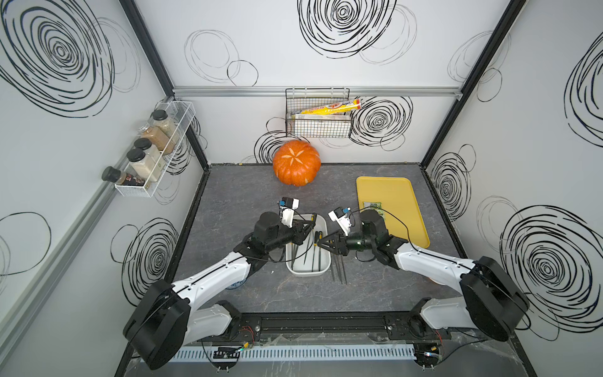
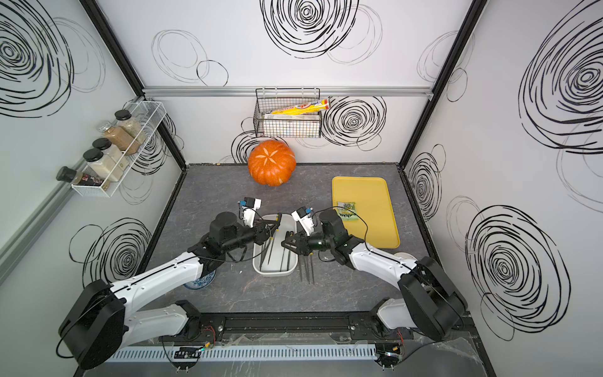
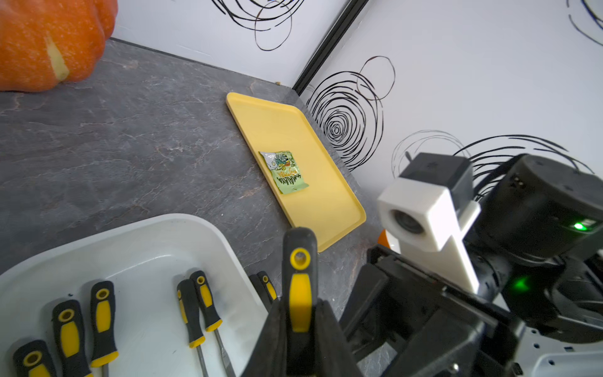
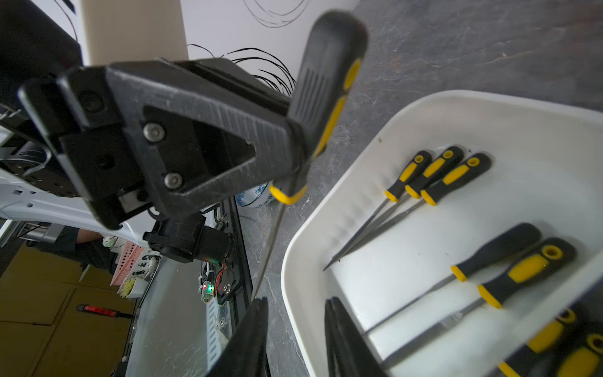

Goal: Take the file tool out of the storage box
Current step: Pick up the file tool from the storage box.

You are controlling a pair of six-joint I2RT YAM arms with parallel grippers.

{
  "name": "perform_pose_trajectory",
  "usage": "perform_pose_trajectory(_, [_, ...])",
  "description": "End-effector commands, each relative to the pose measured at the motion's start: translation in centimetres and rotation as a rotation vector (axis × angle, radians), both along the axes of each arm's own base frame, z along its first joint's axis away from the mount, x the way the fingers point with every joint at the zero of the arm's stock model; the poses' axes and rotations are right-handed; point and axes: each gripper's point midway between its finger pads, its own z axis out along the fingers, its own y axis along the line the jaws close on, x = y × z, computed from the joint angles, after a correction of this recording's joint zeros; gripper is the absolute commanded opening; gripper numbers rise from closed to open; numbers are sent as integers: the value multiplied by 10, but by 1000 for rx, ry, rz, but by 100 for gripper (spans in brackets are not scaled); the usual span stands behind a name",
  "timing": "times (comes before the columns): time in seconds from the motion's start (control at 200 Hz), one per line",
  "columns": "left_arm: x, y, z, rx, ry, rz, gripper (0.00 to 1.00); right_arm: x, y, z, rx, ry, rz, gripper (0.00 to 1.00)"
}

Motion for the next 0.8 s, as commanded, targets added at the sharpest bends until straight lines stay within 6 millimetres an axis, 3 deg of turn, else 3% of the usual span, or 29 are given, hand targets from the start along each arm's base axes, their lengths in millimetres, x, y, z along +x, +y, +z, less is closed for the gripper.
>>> perform_pose_trajectory(0.0, [-6, -9, 15, -77, -26, -63, 9, -7, 18, 30, 101, -56, 69, 34])
perform_pose_trajectory(0.255, [-7, -9, 13, -56, -41, -50, 9, -2, 26, 34, 163, -43, 74, 34])
perform_pose_trajectory(0.491, [-8, -7, 10, -41, -39, -34, 9, 2, 29, 19, 148, -1, 61, 20])
perform_pose_trajectory(0.621, [-6, -4, 9, -23, -43, -17, 10, 2, 28, 18, 146, -1, 54, 19])
perform_pose_trajectory(0.736, [-4, -1, 9, -15, -45, 5, 13, 4, 26, 13, 125, 5, 39, 4])
perform_pose_trajectory(0.791, [-4, 0, 8, -11, -44, 6, 15, 4, 26, 9, 111, 15, 36, 1])
